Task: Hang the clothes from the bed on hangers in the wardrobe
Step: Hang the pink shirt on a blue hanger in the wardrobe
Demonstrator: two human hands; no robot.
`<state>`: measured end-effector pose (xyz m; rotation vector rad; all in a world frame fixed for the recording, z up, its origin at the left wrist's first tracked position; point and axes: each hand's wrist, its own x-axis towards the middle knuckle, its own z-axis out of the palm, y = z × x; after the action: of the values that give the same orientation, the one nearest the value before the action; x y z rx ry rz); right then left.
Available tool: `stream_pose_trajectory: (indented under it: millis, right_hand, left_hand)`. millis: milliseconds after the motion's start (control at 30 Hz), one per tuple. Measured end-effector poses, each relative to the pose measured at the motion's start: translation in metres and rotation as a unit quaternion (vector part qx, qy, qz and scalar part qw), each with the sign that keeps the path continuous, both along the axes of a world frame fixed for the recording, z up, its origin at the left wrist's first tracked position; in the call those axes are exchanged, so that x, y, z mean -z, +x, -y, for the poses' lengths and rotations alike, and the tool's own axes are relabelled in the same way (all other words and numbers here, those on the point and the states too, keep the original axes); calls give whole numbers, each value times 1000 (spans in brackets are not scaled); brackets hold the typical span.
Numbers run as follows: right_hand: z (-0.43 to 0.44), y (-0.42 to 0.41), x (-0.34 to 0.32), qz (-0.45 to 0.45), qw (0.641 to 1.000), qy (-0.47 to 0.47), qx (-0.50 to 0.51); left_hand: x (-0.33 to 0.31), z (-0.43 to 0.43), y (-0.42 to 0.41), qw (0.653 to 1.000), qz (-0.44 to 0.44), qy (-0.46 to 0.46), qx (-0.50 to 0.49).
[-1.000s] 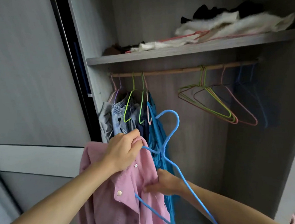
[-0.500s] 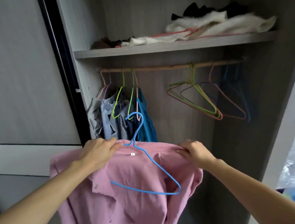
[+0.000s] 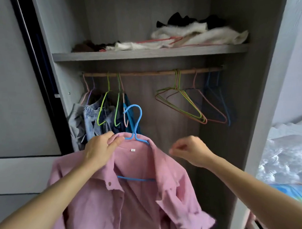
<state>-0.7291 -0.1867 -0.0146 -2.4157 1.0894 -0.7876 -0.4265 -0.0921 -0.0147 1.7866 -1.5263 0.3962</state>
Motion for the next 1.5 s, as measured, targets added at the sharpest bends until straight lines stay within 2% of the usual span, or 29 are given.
stream_pose_trajectory:
  millis: [67, 133, 200, 267, 433, 533, 667, 833, 1033, 1200, 1333, 1500]
  right_hand:
    - [-5, 12, -7, 39, 989, -136, 49]
    - [-14, 29, -13, 23, 978, -207, 8]
    - [-21, 46, -13, 4, 967, -255, -30]
    - [-23, 56, -9, 16, 958, -284, -24]
    - [-22, 62, -1, 7, 943, -329, 39]
    - [-22, 68, -5, 45, 964, -262, 33]
    - [-21, 73, -13, 84, 987, -137, 2]
    - [-10, 50, -23, 27, 994, -34, 102]
    - [13, 30, -42, 16, 969, 21, 247]
    - [45, 52, -65, 127, 964, 38, 231]
    - [86, 100, -82, 221, 949, 108, 197]
    - [153, 165, -110, 294, 934, 134, 150]
  left_hand:
    - [1, 2, -12, 998, -21, -10, 59]
    - [1, 4, -22, 993, -22, -17, 111]
    - [0, 7, -28, 989, -31, -11, 147]
    - [-3, 7, -28, 986, -57, -18, 158]
    - [-6, 1, -9, 991, -96, -28, 87]
    - [-3, -4, -11, 993, -78, -31, 85]
    - [6, -2, -33, 961, -125, 52, 243]
    - [15, 3, 1, 962, -205, 112, 139]
    - [29, 19, 42, 964, -179, 167, 101]
    - [17, 42, 52, 975, -158, 128, 84]
    - [-9, 67, 60, 987, -126, 73, 67]
    - [-38, 103, 75, 994, -87, 56, 39]
